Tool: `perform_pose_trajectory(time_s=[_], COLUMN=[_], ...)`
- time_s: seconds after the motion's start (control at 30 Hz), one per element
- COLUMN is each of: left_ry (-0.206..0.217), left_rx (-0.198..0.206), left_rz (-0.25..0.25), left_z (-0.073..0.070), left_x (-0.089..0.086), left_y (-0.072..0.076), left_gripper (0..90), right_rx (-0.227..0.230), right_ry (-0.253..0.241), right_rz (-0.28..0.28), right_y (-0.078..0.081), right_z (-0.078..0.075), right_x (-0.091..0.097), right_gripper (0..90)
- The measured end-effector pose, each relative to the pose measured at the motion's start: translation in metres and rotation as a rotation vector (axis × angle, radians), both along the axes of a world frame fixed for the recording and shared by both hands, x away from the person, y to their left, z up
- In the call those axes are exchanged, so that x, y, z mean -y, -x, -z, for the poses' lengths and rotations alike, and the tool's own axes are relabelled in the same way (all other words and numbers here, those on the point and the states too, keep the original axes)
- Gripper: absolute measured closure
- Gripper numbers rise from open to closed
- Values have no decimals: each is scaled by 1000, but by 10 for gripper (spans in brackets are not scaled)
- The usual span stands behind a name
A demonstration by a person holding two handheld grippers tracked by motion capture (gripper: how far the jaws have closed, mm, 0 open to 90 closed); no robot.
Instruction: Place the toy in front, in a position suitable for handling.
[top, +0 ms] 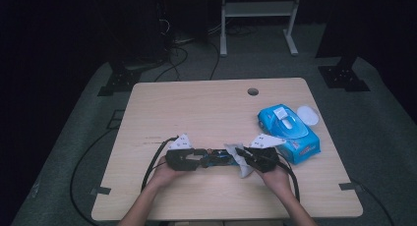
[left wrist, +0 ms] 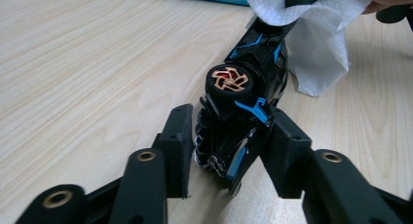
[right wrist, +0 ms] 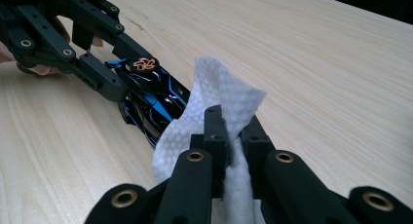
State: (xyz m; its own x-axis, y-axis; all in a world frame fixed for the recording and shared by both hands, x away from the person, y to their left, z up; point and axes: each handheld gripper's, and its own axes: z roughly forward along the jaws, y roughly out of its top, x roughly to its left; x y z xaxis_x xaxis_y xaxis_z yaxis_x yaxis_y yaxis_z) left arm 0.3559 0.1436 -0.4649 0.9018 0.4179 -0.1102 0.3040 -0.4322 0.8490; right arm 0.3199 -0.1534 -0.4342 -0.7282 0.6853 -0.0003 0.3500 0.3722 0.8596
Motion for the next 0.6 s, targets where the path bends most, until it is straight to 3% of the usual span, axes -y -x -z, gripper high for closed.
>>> perform_pose_trajectory(time_s=[0.23,0.33,0.6], left_ry=[40,106,161], left_rx=[-60,-87,-169], left_rz=[4,-2,-62], left_z=[-6,-11,-11], left_x=[-5,-10,-11], left_y=[-4,-7,-15], left_gripper=[483,472,431], right_rx=[4,8,19], right_ry=[-9,-7,-6], right_rz=[-7,-8,-14], right_y=[0,0,3], right_z=[1,2,3], right_x=[1,1,2], right_gripper=[844,844,845])
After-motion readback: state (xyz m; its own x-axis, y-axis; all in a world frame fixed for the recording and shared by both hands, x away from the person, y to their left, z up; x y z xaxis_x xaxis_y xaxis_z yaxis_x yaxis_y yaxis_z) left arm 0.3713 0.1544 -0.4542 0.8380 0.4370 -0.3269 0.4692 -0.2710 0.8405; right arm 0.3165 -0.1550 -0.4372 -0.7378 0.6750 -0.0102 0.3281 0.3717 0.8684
